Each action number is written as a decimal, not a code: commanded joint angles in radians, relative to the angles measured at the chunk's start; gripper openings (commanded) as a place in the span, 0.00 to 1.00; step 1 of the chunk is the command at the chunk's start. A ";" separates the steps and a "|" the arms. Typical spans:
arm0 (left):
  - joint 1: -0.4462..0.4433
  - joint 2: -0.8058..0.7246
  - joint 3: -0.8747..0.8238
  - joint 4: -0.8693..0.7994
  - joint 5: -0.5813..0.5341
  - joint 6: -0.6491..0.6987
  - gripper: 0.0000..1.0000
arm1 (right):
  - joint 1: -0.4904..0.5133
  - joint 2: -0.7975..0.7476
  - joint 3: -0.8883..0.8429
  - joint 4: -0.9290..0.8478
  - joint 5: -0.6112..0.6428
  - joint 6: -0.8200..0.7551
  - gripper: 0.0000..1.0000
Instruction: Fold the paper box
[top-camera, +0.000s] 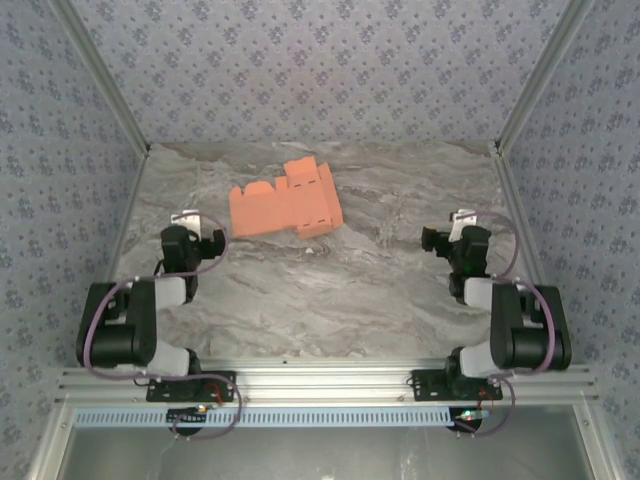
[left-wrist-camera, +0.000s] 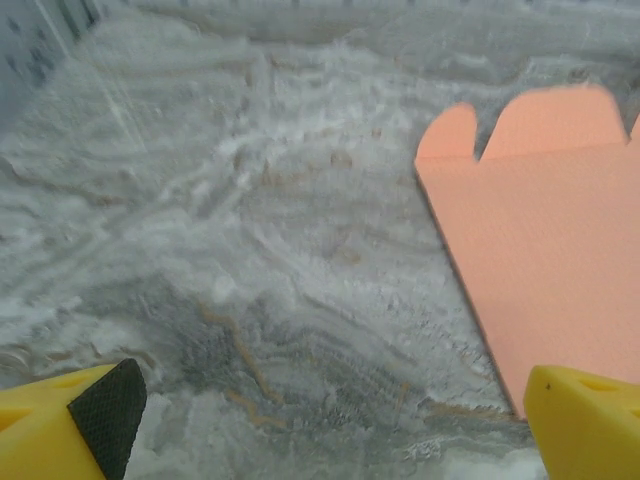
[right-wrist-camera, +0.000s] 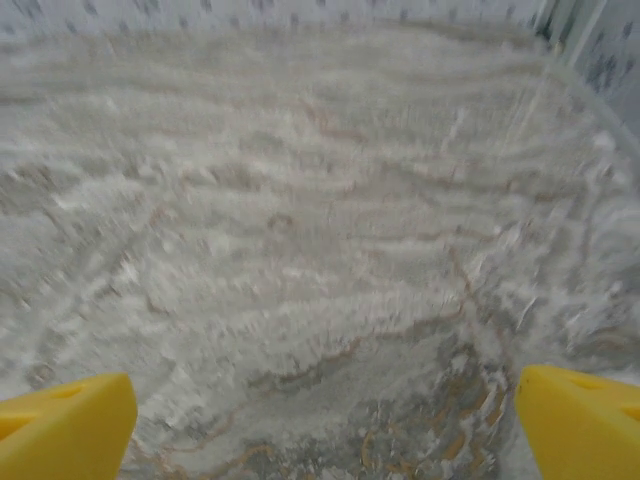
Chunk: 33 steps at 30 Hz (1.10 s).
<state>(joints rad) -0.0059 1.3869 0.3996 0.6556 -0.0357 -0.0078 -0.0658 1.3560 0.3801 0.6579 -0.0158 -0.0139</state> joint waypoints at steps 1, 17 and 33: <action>-0.080 -0.197 0.066 -0.192 -0.096 0.026 0.99 | 0.007 -0.198 0.092 -0.241 -0.034 0.048 1.00; -0.018 -0.388 0.665 -1.326 0.054 -0.565 0.99 | 0.431 -0.192 0.552 -1.079 0.380 1.081 1.00; -0.023 -0.392 0.588 -1.479 0.284 -0.442 0.99 | 0.713 0.551 1.082 -1.145 0.168 1.687 0.94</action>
<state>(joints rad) -0.0261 0.9985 1.0088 -0.7948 0.2008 -0.4572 0.6384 1.8263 1.3991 -0.4801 0.2375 1.5448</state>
